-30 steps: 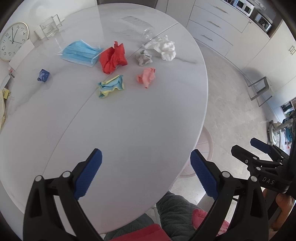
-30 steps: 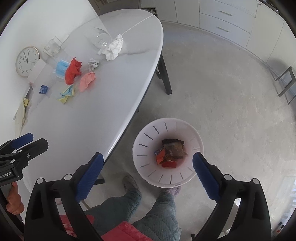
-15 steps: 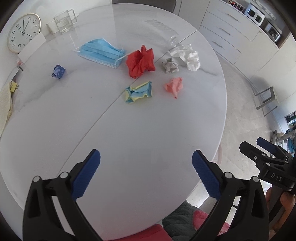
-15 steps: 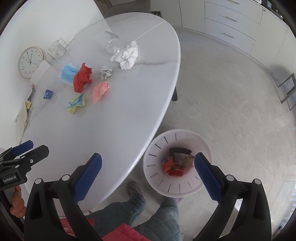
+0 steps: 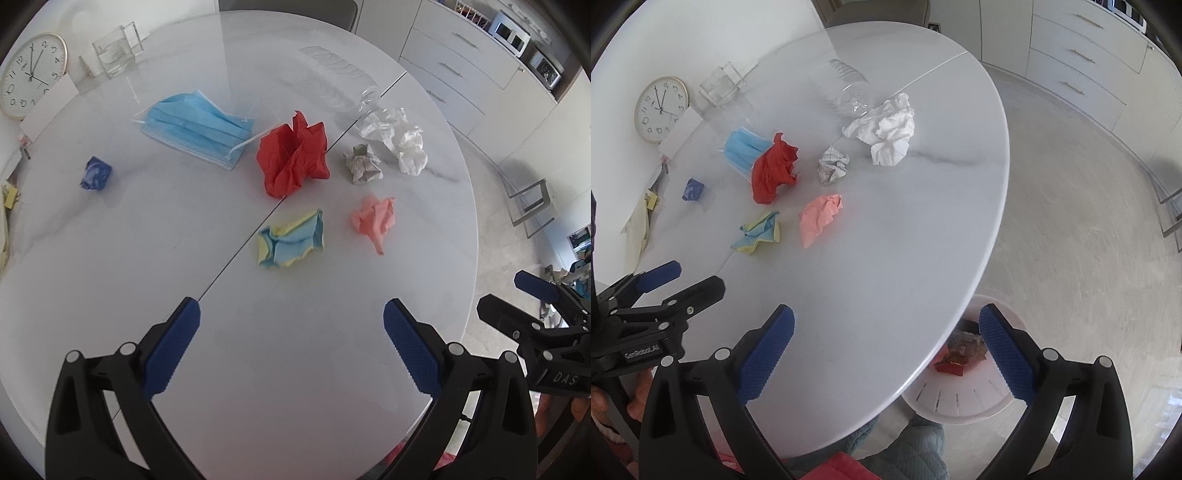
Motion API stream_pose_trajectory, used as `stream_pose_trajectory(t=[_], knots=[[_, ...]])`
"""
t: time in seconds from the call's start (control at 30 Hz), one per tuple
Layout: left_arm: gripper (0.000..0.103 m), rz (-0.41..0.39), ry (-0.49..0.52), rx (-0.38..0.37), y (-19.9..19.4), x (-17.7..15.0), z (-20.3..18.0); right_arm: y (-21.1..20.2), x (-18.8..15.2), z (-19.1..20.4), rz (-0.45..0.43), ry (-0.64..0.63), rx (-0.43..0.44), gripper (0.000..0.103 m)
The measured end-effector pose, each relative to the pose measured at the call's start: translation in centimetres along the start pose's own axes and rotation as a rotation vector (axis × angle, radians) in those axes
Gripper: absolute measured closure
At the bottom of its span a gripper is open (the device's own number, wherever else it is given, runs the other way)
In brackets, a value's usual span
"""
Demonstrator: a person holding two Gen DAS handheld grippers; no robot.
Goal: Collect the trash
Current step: 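Move both open grippers back toward the table, then grasp the yellow-blue cloth with the left gripper while the right gripper grasps the pink paper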
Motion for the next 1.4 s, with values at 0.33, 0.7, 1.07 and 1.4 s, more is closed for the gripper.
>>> stream_pose_trajectory(t=[0.33, 0.7, 1.07, 1.4], knots=[[0.022, 0.06, 0.016, 0.001, 5.0, 2.6, 0.0, 2.9, 2.5, 0.6, 0.046, -0.034, -0.013, 0.004], [0.05, 0.09, -0.003, -0.009, 7.1, 3.5, -0.5, 4.7, 4.4, 2.2, 0.078, -0.081, 0.002, 0.003], [0.061, 0.07, -0.041, -0.022, 5.6, 3.5, 2.0, 7.0, 5.6, 6.1, 0.085, -0.128, 0.042, 0.01], [0.061, 0.037, -0.093, -0.025, 3.2, 1.7, 5.5, 9.1, 5.2, 7.9, 0.101, -0.194, 0.011, 0.06]])
Point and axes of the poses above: each gripper's, at about its wrist camera, not at the fingertips, and y roughly the way its jaws point, z to its left, x to its top, the point moved 10 cm from there along y, roughly the way its jaws point, and after that the axes turned 6 degrees about y, right-handed, at the moved point
